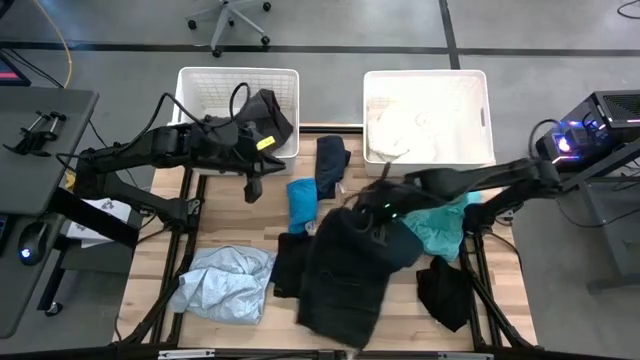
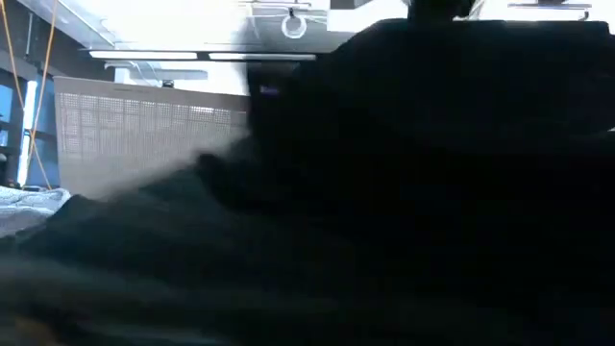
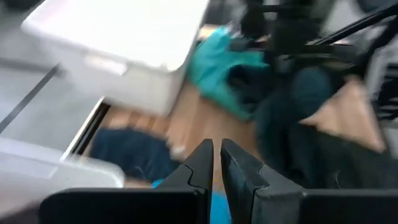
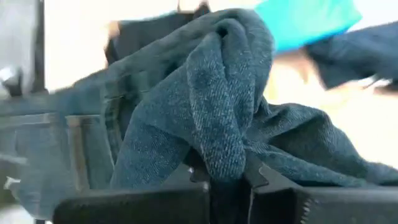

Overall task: Sort clothes
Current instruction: Put the dark blue pants into the left white laundry organizer

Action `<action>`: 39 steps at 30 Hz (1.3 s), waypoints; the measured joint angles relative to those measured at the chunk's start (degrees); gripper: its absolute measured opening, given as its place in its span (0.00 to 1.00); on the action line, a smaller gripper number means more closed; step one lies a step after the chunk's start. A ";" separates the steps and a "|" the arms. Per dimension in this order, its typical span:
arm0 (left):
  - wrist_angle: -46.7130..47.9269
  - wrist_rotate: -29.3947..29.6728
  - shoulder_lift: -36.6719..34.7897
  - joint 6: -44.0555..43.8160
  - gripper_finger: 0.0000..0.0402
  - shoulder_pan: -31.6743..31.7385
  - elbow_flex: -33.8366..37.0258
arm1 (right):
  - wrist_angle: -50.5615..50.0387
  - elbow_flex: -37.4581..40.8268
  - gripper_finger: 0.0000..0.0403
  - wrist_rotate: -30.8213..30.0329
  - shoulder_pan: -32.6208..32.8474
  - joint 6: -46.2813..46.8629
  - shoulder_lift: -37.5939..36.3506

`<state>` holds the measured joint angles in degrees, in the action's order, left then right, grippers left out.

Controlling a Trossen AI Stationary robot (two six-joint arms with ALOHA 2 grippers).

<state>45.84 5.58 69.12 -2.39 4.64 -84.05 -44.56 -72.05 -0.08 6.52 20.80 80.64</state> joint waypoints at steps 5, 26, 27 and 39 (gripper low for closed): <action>-8.64 -6.89 1.29 1.49 0.18 0.00 0.00 | 5.27 0.00 0.01 -1.50 -1.49 0.75 -5.39; -14.41 -14.77 24.31 -9.83 0.75 -0.49 0.00 | 17.80 -0.11 0.01 -1.00 -4.67 -6.87 -7.78; -15.69 -15.24 25.30 -8.81 0.75 -0.80 0.00 | 18.01 -0.13 0.01 -0.88 -4.67 -7.36 -7.78; -22.99 -17.59 27.56 -6.98 0.12 -1.87 0.07 | 17.89 -0.33 0.14 3.42 -4.67 -8.40 -8.06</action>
<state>22.85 -12.01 96.67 -9.37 2.77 -83.99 -26.67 -72.38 3.34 1.85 12.40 72.57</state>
